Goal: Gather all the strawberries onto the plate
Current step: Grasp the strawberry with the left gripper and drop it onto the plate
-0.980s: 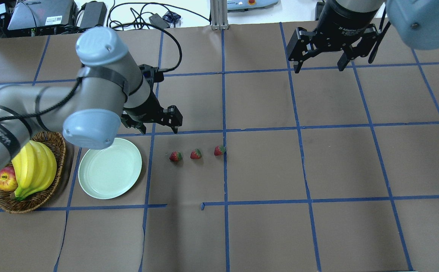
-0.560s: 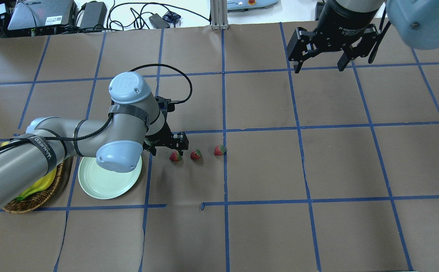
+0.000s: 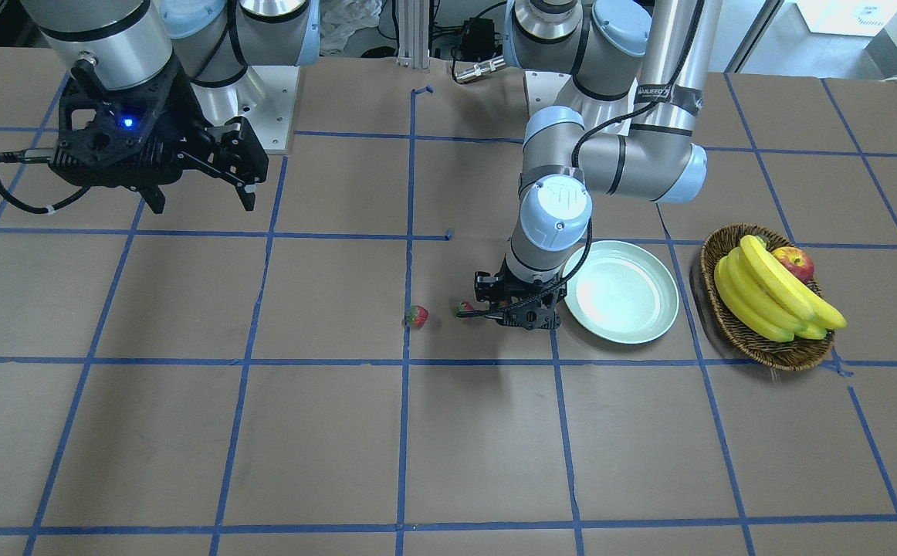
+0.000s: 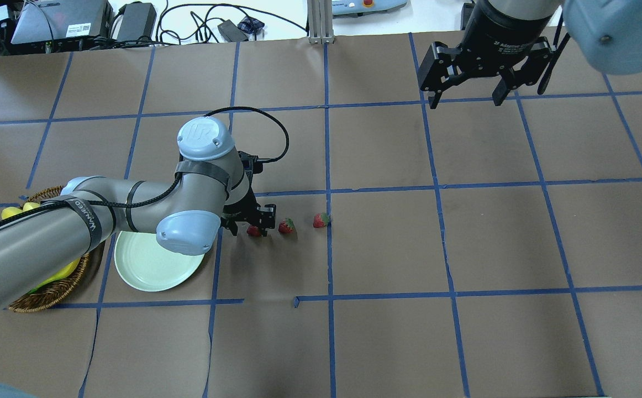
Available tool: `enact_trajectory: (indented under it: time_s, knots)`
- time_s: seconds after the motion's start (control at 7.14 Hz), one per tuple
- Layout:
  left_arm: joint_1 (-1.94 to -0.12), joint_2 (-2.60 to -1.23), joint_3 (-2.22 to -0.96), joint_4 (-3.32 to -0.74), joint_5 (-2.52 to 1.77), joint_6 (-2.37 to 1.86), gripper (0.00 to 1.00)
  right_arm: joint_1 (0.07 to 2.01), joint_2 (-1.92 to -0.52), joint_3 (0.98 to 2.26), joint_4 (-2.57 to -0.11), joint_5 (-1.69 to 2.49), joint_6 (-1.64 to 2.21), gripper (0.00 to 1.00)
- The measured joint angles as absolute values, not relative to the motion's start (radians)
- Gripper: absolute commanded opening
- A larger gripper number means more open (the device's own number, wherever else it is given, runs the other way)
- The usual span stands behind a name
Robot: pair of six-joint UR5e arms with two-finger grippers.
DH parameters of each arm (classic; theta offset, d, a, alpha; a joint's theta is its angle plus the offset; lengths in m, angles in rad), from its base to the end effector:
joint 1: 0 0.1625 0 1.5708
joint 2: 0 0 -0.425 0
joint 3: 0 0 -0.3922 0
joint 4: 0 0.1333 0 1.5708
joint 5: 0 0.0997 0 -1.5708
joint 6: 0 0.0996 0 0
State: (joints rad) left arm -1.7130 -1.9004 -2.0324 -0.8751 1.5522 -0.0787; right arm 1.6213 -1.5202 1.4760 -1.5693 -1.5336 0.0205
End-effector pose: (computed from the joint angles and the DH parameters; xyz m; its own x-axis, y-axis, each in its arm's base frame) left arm -0.2051 -0.4788 0.1771 -0.9980 0.0620 0.0110 0.0628 0.9933 0.0965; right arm 0.1629 -0.5096 0.5091 -0.9988 -0.0316 -0.0380 -0.0300 0.9987 -0.0419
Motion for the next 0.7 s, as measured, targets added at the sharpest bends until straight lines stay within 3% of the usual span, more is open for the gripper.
enact_trajectory:
  time_s: [0.7]
  knots:
    - [-1.717, -1.85, -1.944, -0.975, 1.661, -0.042, 0.0, 1.621, -1.52, 1.477, -1.569, -1.534, 0.021, 1.0]
